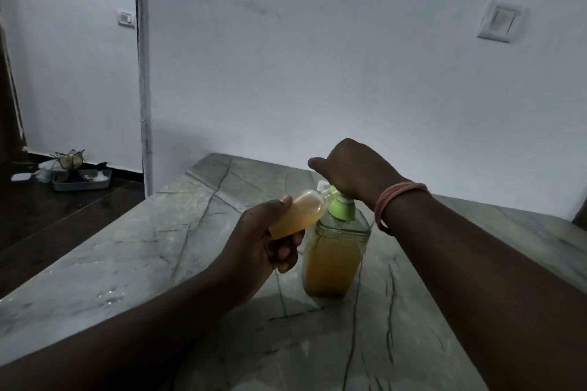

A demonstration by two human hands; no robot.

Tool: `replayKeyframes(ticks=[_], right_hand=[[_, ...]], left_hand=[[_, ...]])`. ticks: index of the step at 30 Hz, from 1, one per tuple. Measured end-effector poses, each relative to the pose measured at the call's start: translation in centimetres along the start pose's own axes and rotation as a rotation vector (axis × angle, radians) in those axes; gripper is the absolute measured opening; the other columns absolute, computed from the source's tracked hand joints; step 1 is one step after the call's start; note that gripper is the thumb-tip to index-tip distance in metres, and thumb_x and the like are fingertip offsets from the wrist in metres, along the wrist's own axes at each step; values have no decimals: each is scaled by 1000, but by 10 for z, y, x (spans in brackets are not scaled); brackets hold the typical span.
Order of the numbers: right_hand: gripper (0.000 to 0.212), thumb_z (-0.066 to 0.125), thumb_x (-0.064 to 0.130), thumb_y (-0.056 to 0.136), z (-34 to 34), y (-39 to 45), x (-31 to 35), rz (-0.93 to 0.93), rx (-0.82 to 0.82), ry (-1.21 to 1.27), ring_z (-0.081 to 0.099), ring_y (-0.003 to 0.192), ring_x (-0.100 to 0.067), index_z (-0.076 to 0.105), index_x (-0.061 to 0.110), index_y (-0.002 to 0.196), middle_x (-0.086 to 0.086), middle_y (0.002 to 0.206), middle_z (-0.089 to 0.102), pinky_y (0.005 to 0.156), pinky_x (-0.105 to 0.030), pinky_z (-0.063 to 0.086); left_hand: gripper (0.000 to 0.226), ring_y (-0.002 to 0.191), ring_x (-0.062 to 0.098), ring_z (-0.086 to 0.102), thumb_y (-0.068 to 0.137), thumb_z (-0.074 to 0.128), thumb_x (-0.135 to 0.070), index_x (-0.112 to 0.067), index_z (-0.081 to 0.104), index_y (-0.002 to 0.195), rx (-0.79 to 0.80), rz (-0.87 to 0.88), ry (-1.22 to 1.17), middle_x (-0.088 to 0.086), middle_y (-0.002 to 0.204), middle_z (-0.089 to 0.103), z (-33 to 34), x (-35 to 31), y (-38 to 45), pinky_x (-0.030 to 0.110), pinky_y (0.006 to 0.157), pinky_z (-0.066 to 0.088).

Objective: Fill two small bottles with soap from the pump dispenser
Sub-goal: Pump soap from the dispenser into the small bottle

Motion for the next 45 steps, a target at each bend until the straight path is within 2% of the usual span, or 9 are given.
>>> replayKeyframes(ticks=[4, 7, 12, 20, 27, 32, 36, 40, 45], right_hand=[[39, 55, 43, 88, -4, 0, 5, -7, 51, -93, 50, 57, -20, 47, 16, 61, -2, 62, 52, 51, -29, 33], [38, 55, 47, 87, -16, 3, 13, -93, -41, -218, 50, 62, -21, 42, 21, 63, 2, 63, 46, 57, -30, 36], [44, 58, 41, 82, 0, -1, 0, -17, -38, 10, 44, 48, -22, 41, 13, 52, -2, 50, 45, 49, -28, 31], [41, 56, 49, 86, -14, 1, 9, -51, -33, -146, 56, 64, -23, 49, 16, 63, -2, 65, 54, 58, -30, 40], [43, 60, 42, 82, 2, 2, -1, 25, -6, 17, 43, 49, -22, 43, 13, 54, -3, 52, 45, 50, -28, 31], [35, 59, 42, 84, -8, 2, 6, 24, 23, -110, 50, 58, -20, 48, 18, 61, -1, 62, 51, 53, -28, 34], [37, 58, 46, 85, -15, 4, 13, -51, -96, -211, 49, 56, -18, 46, 19, 63, 0, 62, 50, 49, -27, 30], [40, 59, 38, 83, -2, 0, 2, 26, -25, 2, 46, 52, -23, 43, 13, 56, -3, 55, 48, 49, -28, 30], [34, 60, 40, 86, -6, -1, 8, 27, 67, -64, 55, 61, -21, 53, 15, 63, -3, 65, 56, 53, -29, 36]], left_hand=[[36, 48, 14, 45, 94, 56, -40, -6, 70, 94, -11, -13, -9, 11, 69, 55, 0, 2, -3, 25, 43, 40], [43, 49, 13, 46, 95, 56, -41, 0, 62, 103, -4, -11, -6, 10, 70, 56, 3, -2, -2, 25, 44, 41], [35, 50, 12, 47, 97, 56, -39, -7, 69, 96, 12, 12, -7, 10, 70, 57, 0, -1, -1, 25, 44, 41], [34, 50, 13, 46, 96, 55, -41, -14, 76, 91, 26, 11, -14, 11, 71, 56, 2, -4, -2, 25, 44, 41], [36, 49, 12, 46, 96, 54, -40, -8, 69, 94, 18, 11, -6, 10, 69, 56, -1, 0, 0, 24, 43, 41], [41, 48, 12, 45, 94, 55, -40, -1, 64, 103, -2, -13, -11, 9, 68, 56, 2, -3, -1, 24, 42, 41], [40, 49, 12, 46, 95, 55, -40, -2, 63, 104, -1, -23, -14, 10, 71, 57, 2, -3, -1, 24, 43, 41], [37, 49, 12, 47, 96, 53, -39, -5, 68, 98, 8, -8, -14, 10, 71, 57, 1, -1, -1, 25, 43, 41], [37, 49, 13, 46, 95, 54, -39, -4, 68, 96, 2, -12, -6, 11, 70, 56, 2, -1, -3, 25, 43, 40]])
Point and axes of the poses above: each hand's wrist, its own y-axis towards the middle knuckle, its own z-axis out of the palm, x = y × z, the point moved 2 cm from there along y, towards the middle knuckle
